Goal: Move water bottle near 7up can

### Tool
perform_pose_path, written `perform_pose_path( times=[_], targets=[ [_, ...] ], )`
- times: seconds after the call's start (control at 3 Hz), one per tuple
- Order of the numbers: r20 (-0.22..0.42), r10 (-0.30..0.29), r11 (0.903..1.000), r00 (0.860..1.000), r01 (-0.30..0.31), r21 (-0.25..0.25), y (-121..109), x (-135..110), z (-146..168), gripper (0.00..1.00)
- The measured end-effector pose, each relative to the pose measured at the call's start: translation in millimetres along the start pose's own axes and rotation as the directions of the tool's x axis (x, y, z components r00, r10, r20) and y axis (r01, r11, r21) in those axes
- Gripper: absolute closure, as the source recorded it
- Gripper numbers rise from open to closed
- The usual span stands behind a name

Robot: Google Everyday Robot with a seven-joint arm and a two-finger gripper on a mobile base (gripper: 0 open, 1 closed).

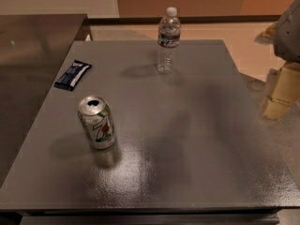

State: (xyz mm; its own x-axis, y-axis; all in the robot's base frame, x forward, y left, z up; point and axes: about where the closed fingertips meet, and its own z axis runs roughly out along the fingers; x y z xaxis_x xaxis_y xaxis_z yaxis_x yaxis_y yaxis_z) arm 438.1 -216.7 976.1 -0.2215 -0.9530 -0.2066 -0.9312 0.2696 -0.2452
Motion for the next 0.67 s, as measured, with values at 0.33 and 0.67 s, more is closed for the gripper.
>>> perform_pose_path(
  times=[0.33,0.67],
  targets=[
    [0.0,0.0,1.0,1.0,0.0,0.0,-0.1,0.0,0.0,0.0],
    [0.013,0.017,0.9998,1.0,-0.017,0.012,-7.5,-3.4,1.3,0.0]
  ],
)
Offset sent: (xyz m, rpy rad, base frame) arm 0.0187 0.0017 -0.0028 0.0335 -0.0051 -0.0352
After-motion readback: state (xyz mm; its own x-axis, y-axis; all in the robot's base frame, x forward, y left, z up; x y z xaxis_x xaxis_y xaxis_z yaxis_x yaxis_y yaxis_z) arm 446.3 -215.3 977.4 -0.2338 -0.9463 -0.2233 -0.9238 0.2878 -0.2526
